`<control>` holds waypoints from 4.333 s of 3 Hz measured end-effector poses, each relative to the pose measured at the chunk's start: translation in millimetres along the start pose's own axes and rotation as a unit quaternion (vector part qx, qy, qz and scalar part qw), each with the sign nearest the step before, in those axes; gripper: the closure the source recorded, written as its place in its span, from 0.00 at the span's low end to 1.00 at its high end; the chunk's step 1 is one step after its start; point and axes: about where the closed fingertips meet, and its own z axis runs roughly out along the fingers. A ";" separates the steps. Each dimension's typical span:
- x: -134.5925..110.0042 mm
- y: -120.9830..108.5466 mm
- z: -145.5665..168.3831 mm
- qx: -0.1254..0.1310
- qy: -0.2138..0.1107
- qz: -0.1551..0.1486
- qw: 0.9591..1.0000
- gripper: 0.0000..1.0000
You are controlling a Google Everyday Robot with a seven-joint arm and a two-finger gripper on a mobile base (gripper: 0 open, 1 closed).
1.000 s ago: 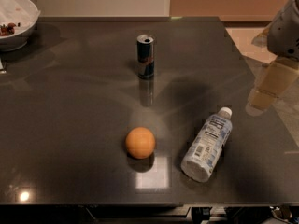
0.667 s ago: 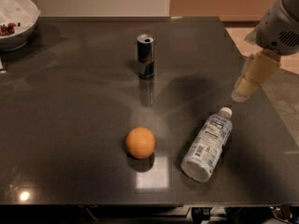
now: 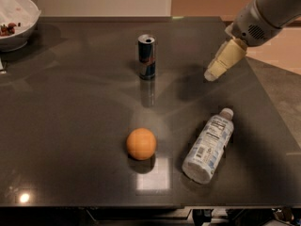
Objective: Move redbull can near orange
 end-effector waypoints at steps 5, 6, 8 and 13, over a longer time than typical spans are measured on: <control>-129.9 -17.6 113.2 -0.067 -0.174 -0.006 0.982 0.00; -144.3 -14.2 122.6 -0.075 -0.190 -0.009 0.979 0.00; -161.2 -8.5 129.9 -0.086 -0.199 -0.018 0.976 0.18; -136.0 68.5 65.1 -0.143 -0.220 -0.065 0.963 1.00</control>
Offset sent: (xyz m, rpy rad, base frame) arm 0.0913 0.0939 -0.0072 0.2726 -0.1103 0.0912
